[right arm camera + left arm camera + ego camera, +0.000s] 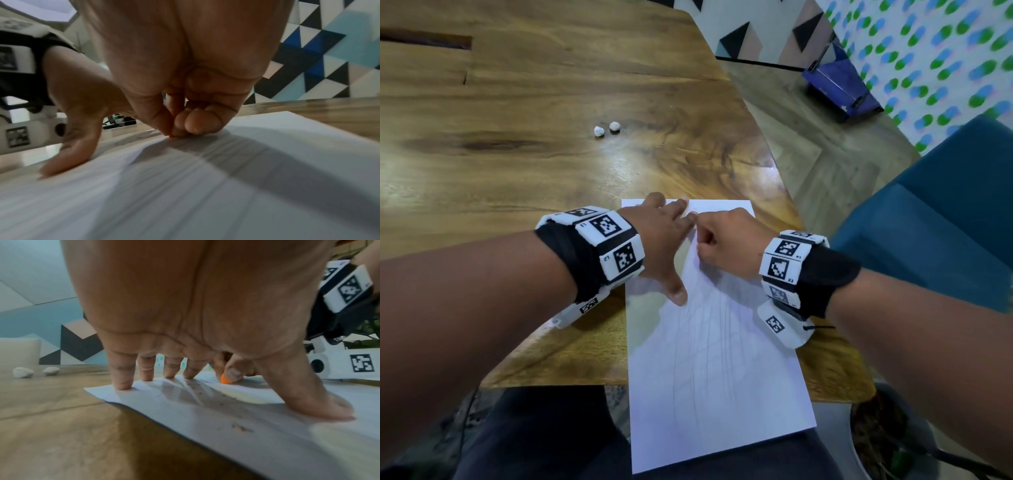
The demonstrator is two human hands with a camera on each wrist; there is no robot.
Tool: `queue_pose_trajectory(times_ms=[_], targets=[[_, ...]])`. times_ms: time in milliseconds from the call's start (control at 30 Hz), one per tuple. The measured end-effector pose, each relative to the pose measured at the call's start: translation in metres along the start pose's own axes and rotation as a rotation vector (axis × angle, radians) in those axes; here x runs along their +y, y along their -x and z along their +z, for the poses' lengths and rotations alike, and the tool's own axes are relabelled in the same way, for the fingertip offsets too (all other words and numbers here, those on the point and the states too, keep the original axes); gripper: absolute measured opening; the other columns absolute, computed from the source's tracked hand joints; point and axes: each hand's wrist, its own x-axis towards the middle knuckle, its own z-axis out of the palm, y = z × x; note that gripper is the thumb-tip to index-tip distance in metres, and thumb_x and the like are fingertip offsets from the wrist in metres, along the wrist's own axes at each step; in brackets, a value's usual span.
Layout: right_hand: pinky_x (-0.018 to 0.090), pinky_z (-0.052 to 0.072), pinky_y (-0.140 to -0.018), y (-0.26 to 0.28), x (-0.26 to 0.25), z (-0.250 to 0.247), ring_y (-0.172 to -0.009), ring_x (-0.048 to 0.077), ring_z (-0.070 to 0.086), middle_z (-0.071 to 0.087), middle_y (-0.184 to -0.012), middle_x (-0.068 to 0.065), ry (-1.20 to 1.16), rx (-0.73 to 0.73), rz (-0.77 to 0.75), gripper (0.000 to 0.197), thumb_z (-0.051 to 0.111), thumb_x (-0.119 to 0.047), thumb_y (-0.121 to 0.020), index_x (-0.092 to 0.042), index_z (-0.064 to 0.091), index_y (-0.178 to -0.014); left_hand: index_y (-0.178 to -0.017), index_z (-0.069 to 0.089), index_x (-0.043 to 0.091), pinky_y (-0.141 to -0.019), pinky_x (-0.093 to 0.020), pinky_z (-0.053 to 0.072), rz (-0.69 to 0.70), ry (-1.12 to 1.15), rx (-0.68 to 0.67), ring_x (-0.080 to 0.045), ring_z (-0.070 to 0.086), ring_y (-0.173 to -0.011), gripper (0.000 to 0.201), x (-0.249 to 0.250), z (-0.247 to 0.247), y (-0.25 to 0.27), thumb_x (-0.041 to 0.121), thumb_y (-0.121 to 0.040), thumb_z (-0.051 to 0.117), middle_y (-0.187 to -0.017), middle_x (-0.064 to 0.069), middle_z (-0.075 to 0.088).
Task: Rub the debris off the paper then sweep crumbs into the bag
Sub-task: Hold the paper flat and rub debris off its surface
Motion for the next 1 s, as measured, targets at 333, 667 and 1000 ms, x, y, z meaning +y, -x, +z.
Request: queue_pose_trajectory(times_ms=[333, 667, 1000], targets=[[0.032, 0.052, -0.067, -0.022, 0.024, -0.026, -0.081, 0.025, 0.064, 0.067, -0.083, 0.003, 0.086, 0.057, 0.206, 0.008, 0.055, -0.020, -0.084, -0.019, 0.060, -0.077, -0.163, -0.001, 0.026, -0.107, -0.052, 0.044, 0.000, -0.008, 0.016, -0.029, 0.002, -0.154, 0.143, 0.000, 0.002, -0.001, 0.083, -0.057, 0.075, -0.171, 0.005, -0.005], [0.035, 0.053, -0.071, -0.027, 0.019, -0.020, -0.085, 0.027, 0.063, 0.067, -0.085, 0.005, 0.086, 0.054, 0.163, 0.010, 0.056, -0.019, -0.085, -0.013, 0.063, -0.084, -0.163, -0.004, 0.025, -0.108, -0.052, 0.044, 0.005, -0.026, 0.002, -0.030, 0.003, -0.153, 0.143, -0.001, 0.002, -0.001, 0.086, -0.059, 0.072, -0.171, 0.005, -0.007], [0.035, 0.053, -0.070, 0.000, -0.002, -0.007, -0.079, 0.022, 0.061, 0.062, -0.079, -0.003, -0.003, -0.018, 0.055, 0.017, 0.055, -0.021, -0.086, -0.030, 0.050, -0.071, -0.163, 0.000, 0.027, -0.104, -0.051, 0.044, 0.011, -0.029, 0.019, -0.031, 0.006, -0.152, 0.143, -0.001, 0.003, -0.004, 0.085, -0.056, 0.074, -0.171, 0.003, -0.005]])
